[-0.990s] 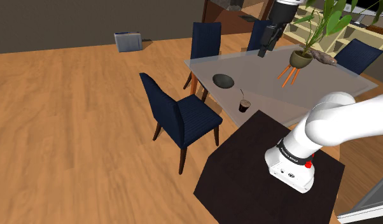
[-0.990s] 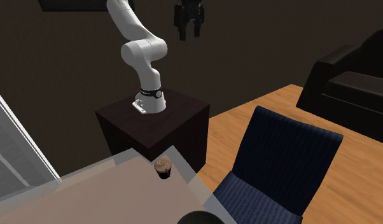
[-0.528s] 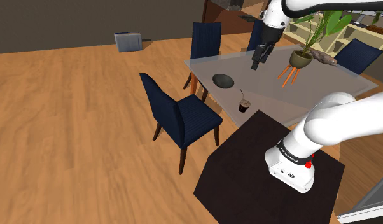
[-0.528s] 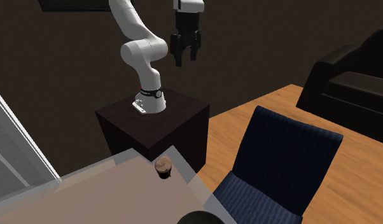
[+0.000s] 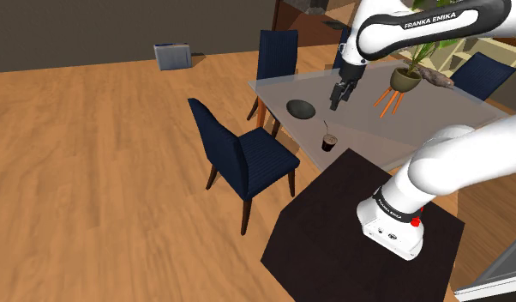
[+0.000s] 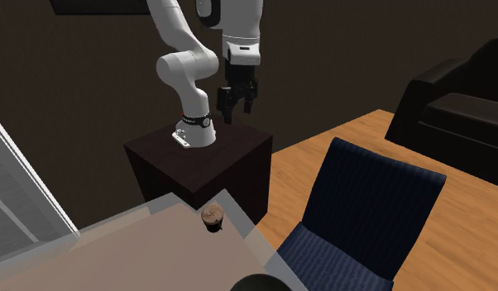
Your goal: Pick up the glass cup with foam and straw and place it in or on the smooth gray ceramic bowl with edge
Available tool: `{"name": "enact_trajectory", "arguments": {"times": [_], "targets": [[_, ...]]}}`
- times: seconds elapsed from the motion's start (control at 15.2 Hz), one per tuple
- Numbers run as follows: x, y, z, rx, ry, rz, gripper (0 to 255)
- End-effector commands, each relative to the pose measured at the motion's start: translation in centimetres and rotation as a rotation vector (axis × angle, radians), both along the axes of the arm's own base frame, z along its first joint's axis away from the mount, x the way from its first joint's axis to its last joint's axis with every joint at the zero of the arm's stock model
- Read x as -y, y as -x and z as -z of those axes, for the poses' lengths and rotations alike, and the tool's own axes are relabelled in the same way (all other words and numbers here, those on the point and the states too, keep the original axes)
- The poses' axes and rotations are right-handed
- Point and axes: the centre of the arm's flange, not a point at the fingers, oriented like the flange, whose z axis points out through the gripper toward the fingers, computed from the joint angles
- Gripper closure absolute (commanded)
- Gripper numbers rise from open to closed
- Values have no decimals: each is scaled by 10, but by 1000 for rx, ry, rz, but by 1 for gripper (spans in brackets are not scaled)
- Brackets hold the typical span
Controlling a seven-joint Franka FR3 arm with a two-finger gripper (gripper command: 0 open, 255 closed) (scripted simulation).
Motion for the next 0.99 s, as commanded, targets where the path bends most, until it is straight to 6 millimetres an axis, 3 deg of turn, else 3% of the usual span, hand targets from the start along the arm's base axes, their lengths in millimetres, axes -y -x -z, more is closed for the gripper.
{"name": "enact_trajectory", "arguments": {"times": [0.0,0.92], "targets": [[15,-2,25,-1,7,3,0],[103,-31,182,-19,50,29,0]]}}
